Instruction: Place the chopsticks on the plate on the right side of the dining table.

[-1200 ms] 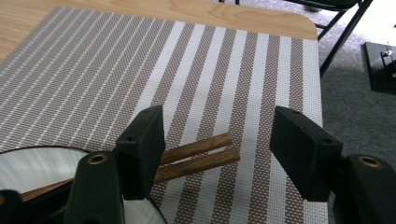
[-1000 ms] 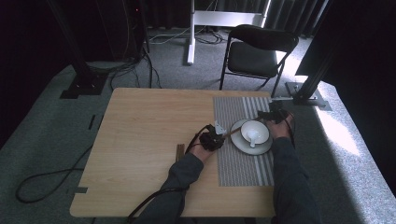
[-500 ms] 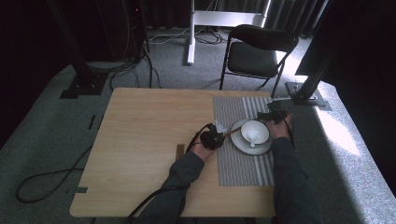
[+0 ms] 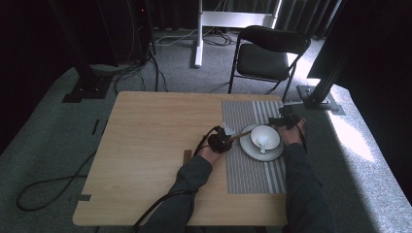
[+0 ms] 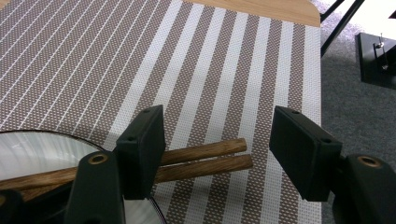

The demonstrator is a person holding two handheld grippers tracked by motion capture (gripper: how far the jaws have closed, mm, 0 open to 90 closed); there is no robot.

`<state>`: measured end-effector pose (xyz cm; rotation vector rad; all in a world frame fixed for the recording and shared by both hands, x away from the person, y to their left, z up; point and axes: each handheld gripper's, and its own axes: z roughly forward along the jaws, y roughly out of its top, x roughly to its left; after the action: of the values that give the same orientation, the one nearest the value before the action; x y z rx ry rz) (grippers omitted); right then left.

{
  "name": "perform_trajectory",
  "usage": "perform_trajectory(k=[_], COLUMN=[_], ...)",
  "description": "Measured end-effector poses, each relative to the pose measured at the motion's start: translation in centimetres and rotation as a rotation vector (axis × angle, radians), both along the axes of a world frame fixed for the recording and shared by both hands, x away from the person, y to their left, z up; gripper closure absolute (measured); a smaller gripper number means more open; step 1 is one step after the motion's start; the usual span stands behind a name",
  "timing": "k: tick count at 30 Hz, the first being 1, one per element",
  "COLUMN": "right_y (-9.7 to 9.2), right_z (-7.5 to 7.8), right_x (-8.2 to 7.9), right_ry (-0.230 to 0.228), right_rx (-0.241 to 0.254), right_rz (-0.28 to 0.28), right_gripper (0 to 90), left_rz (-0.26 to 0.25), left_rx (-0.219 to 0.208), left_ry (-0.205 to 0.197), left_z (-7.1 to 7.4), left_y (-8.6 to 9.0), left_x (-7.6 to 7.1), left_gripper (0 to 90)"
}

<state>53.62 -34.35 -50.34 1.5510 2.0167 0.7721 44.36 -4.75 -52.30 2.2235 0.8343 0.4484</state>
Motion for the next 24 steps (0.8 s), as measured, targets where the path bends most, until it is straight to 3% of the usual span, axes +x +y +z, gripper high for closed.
perform_trajectory(k=[24], right_y=[-1.0], right_z=[0.3], right_x=[-0.8], right_ry=[0.006], right_rx=[-0.014], right_rz=[-0.012], right_gripper=[35.4], left_rz=[0.028], left_rx=[-0.009], left_ry=[0.011], left_z=[0.7], left_y=[-0.5], left_x=[1.7], left_gripper=[75.3])
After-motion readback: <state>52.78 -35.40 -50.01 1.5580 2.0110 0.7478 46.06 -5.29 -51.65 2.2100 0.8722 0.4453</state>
